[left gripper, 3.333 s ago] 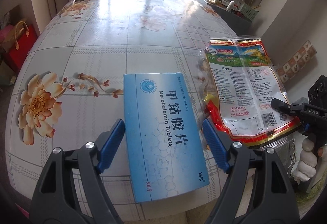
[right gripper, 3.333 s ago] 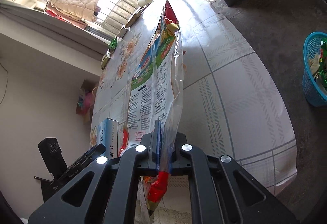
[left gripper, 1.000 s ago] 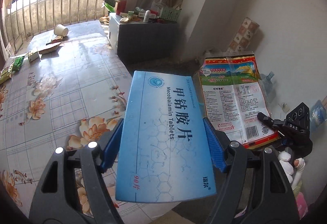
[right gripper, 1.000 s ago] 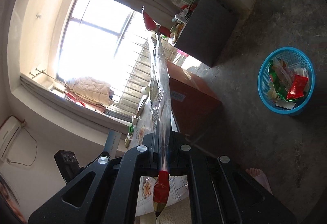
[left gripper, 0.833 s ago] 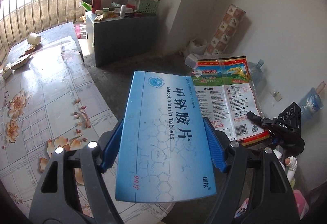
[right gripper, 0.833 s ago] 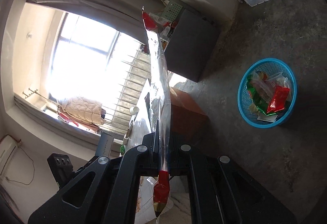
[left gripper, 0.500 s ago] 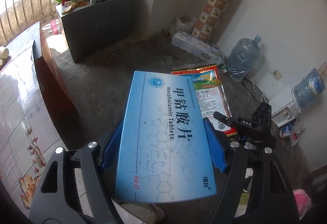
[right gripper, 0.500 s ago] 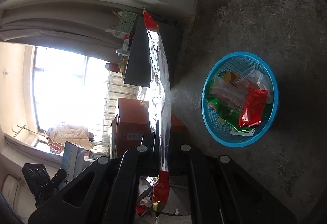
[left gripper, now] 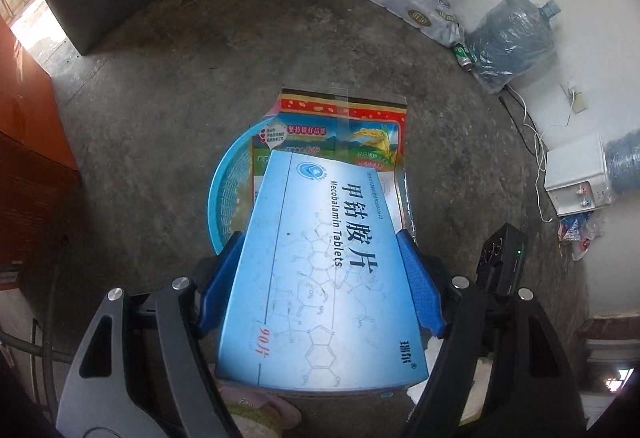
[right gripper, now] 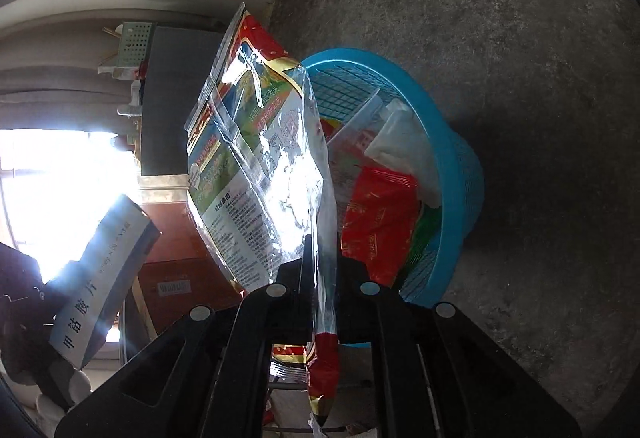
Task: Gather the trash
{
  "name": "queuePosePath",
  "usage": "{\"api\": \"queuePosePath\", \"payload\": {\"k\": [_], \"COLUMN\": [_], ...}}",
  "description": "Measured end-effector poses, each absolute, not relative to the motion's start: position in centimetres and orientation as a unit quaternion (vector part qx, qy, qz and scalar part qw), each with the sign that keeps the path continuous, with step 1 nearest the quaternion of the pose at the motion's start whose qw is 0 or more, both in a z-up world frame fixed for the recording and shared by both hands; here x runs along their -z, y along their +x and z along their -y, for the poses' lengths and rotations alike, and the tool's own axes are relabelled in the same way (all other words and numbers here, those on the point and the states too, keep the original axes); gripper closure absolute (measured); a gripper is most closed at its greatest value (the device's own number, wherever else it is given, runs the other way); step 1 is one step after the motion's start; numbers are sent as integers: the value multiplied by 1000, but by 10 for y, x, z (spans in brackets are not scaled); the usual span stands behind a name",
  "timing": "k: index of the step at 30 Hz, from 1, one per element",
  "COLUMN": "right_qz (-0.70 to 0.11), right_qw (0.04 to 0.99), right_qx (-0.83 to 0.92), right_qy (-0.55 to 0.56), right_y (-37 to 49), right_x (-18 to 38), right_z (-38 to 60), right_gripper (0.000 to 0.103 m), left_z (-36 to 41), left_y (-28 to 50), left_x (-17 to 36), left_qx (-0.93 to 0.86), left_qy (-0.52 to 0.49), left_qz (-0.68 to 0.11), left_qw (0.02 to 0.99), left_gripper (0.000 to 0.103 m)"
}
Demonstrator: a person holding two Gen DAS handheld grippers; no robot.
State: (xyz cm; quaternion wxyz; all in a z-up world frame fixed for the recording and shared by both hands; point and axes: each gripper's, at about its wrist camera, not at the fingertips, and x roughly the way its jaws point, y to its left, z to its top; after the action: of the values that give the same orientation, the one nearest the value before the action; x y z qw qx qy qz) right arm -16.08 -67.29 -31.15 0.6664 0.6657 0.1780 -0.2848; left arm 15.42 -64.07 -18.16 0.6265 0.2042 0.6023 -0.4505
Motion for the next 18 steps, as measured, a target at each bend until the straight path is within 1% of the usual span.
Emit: {"api": "queuePosePath", "payload": {"k": [1, 2, 3, 5, 6, 8, 11, 18], "right_qz": [-178, -178, -179, -183, -185, -195, -209, -224], "right_qw": [667, 667, 668, 673, 676, 681, 686, 690], "right_qx": [287, 290, 291, 295, 295, 302, 311, 328], "right_qy": [664, 663, 661, 654, 650, 638, 624, 605], "right_y": [-163, -165, -167, -169, -170, -170, -173, -181], "right_x": [311, 306, 305, 300, 298, 291, 286, 279], "right_z": [673, 672, 672, 672, 672, 671, 671, 670], "right_gripper": [83, 75, 72, 70, 65, 59, 57, 57], "left_z": [645, 651, 654, 654, 654, 651, 649, 633], "left_y": [154, 153, 153, 154, 154, 154, 157, 163], "left_x": [193, 204, 212, 220, 221, 220, 208, 173], "left_qx": [446, 443, 441, 442, 444, 449, 454, 471], "left_qy": [199, 193, 186, 171, 165, 151, 141, 114], "left_qz": [-615, -627, -637, -646, -648, -648, -643, -625], "left_qw": [619, 611, 604, 598, 597, 597, 601, 612], "left_gripper": [31, 31, 31, 30, 28, 24, 24, 23]}}
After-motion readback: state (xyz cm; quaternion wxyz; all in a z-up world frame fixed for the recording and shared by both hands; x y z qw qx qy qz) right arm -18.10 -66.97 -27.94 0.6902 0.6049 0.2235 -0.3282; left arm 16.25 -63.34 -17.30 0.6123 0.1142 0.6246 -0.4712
